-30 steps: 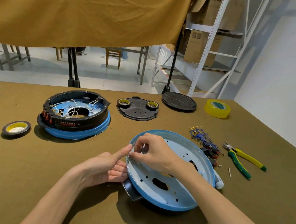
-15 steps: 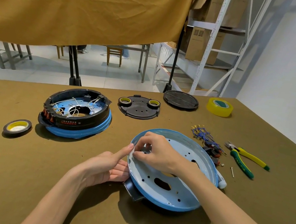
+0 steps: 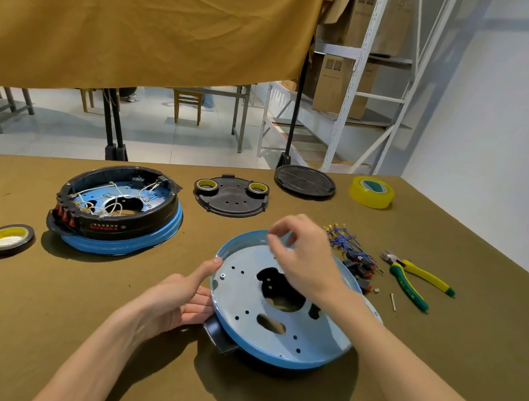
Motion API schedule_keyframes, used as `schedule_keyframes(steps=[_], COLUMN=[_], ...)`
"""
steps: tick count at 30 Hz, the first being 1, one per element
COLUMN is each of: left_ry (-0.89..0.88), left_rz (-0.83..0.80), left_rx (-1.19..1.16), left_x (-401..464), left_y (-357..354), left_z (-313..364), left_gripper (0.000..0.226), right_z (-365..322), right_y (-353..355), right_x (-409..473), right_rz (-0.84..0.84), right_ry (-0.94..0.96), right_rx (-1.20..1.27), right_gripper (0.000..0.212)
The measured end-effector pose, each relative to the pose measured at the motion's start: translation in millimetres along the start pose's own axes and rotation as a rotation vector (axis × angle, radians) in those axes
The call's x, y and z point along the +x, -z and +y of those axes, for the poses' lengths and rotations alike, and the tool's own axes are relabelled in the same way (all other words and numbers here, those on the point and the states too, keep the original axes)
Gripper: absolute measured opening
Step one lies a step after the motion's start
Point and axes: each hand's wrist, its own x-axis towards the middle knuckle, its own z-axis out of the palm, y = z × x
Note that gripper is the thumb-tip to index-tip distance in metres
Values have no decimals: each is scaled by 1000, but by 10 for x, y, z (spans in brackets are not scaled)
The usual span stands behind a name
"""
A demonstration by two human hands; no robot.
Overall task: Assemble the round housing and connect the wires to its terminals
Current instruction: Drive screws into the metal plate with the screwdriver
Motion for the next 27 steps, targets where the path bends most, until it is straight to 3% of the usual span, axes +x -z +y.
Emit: schedule_keyframes(steps=[1, 4, 8, 12, 14, 16, 19, 21, 24, 27], left_ry=[-5, -44, -114, -105, -78, -56, -42, -38, -36, -49], left_rz=[7, 52, 111, 168, 175, 159, 112, 97, 66, 57], left_rx=[-17, -44, -39, -53, -45, -32, -22, -12, -1, 7], left_x=[-15, -27, -73, -25, -8, -16, 0, 21, 62, 108], left_y=[-6, 10, 43, 202, 259, 270, 294, 282, 187, 93], left_z=[11, 21, 60, 35, 17, 13, 3, -8, -22, -55], left_gripper=[73, 100, 112, 105, 87, 83, 89, 93, 95, 93], right_z=[78, 395, 804, 896, 900, 876, 772, 618, 325, 95], right_y=[111, 407, 587, 570, 537, 544, 636, 708, 760, 710], right_x=[-2, -67, -245, -434, -479, -480, -425, -358, -210, -100], right_rz=[94, 253, -24, -341, -374, -302, -24, 152, 212, 217], right_ry=[-42, -265, -571, -652, -656, -625, -510, -425, -363, -322], right_rx=[-33, -152, -427, -569, -603, -608, -473, -245, 157, 404], right_gripper=[4, 6, 22, 33, 34, 26, 17, 15, 22, 36])
